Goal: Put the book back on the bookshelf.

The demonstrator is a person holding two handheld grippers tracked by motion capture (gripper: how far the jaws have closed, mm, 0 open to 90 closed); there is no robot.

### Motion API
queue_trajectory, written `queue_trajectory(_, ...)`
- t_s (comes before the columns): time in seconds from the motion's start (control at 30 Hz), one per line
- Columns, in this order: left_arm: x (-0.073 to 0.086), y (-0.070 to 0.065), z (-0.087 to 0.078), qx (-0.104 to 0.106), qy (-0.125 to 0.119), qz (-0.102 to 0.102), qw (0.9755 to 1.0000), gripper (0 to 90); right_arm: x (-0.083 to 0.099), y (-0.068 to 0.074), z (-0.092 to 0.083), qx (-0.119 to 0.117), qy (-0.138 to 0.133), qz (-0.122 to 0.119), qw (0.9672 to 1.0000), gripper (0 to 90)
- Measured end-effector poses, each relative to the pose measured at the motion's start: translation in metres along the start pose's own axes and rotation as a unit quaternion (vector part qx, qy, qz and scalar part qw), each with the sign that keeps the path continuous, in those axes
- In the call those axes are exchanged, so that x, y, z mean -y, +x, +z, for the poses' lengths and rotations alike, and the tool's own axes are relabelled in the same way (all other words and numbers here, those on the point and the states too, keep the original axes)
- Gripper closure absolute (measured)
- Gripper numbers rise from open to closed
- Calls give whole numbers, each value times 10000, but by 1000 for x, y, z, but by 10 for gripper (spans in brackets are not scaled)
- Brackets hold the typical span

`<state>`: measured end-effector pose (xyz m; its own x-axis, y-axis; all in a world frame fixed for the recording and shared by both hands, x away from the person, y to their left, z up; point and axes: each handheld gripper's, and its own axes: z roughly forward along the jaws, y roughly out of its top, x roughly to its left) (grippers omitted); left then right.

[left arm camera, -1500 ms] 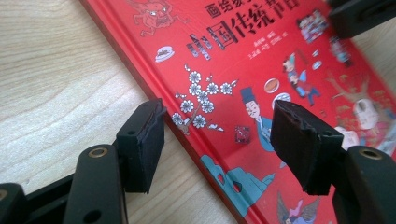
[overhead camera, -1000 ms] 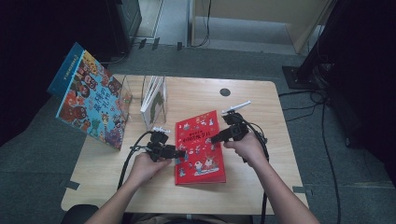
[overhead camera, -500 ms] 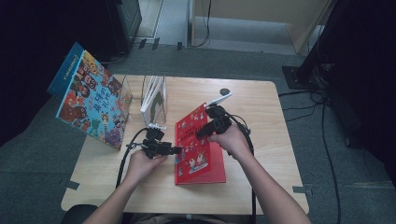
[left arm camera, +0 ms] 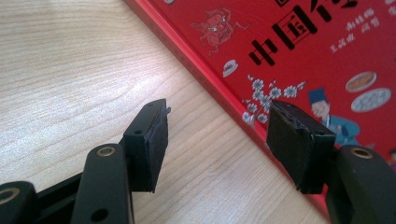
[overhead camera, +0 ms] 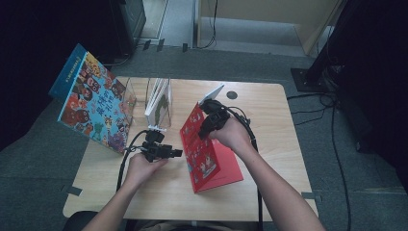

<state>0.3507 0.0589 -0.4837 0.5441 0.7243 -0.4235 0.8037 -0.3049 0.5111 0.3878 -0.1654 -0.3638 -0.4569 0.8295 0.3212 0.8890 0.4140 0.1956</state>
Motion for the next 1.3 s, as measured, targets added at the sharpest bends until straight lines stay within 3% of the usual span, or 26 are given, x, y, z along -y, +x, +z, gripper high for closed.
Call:
queue_trajectory(0.23,0,-1,1,-16,-13,35,10000,387,-8,3,0,-2,250,-124,9996,836)
queue_trajectory(0.37,1,-1,1,-48,-51,98,9999,388,-8,7,-3,184,415,-332,9984,869)
queue_trajectory(0.67,3,-3,7,-13,-21,144,9999,391,-2,11,-11,517,461,-699,9951,883)
queue_trajectory(0.8,2,-6,9,21,-41,172,9998,388,-1,10,-17,450,453,-716,9954,884)
queue_trajectory(1.1,-4,-13,7,159,-188,267,9993,373,6,4,-49,149,212,-769,9967,885)
queue_trajectory(1.3,-12,-22,2,205,-339,506,9979,354,10,8,-66,102,56,-899,9959,885)
